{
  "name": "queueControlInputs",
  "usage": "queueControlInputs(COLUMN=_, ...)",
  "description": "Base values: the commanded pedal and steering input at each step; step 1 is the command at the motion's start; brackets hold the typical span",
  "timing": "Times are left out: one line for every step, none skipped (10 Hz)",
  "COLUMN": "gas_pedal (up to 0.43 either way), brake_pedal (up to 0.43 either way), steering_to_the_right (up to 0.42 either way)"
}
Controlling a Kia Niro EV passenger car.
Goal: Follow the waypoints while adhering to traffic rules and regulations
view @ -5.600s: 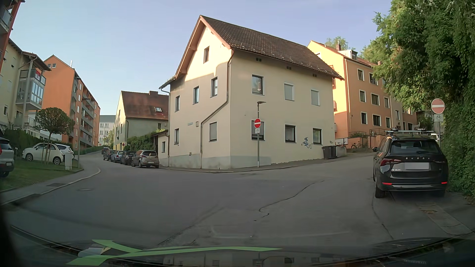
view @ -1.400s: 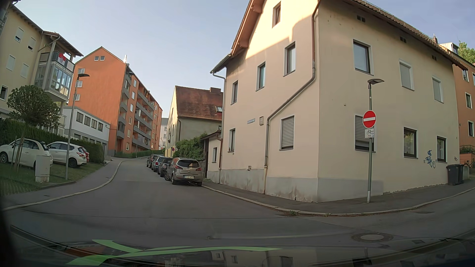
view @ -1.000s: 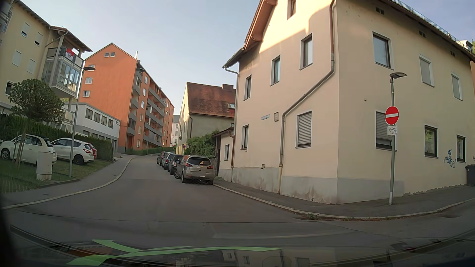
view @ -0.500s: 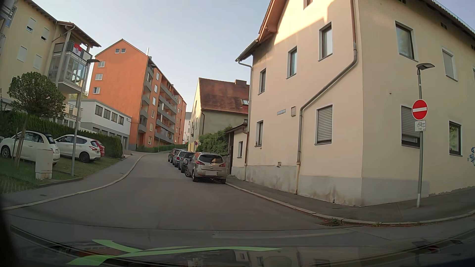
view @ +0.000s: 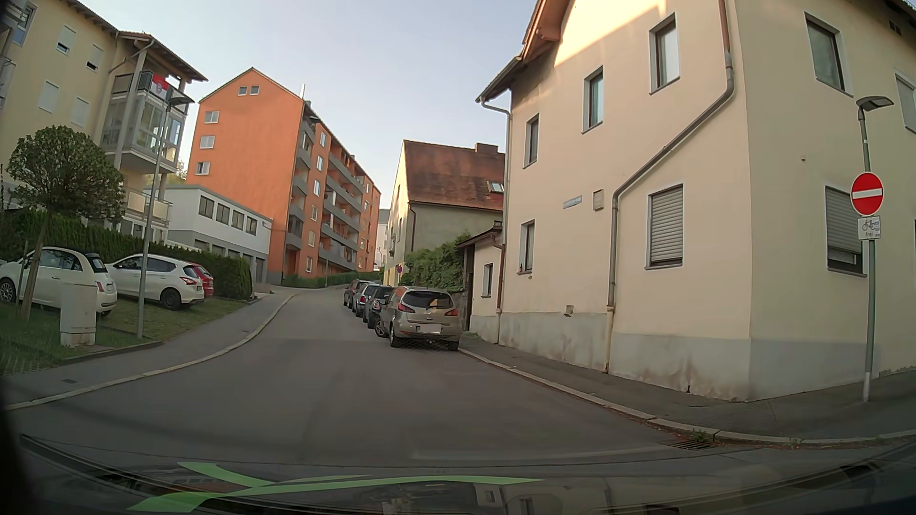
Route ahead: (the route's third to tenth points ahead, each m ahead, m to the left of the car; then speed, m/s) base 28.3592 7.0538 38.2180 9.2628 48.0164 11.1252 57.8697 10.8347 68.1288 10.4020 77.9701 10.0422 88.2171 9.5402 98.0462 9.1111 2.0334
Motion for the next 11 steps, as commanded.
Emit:
queueControlInputs(gas_pedal=0.118, brake_pedal=0.000, steering_to_the_right=-0.158)
queueControlInputs(gas_pedal=0.118, brake_pedal=0.000, steering_to_the_right=-0.156)
queueControlInputs(gas_pedal=0.118, brake_pedal=0.000, steering_to_the_right=-0.157)
queueControlInputs(gas_pedal=0.118, brake_pedal=0.000, steering_to_the_right=-0.161)
queueControlInputs(gas_pedal=0.118, brake_pedal=0.000, steering_to_the_right=-0.171)
queueControlInputs(gas_pedal=0.130, brake_pedal=0.000, steering_to_the_right=-0.182)
queueControlInputs(gas_pedal=0.150, brake_pedal=0.000, steering_to_the_right=-0.192)
queueControlInputs(gas_pedal=0.169, brake_pedal=0.000, steering_to_the_right=-0.194)
queueControlInputs(gas_pedal=0.189, brake_pedal=0.000, steering_to_the_right=-0.194)
queueControlInputs(gas_pedal=0.197, brake_pedal=0.000, steering_to_the_right=-0.194)
queueControlInputs(gas_pedal=0.197, brake_pedal=0.000, steering_to_the_right=-0.192)
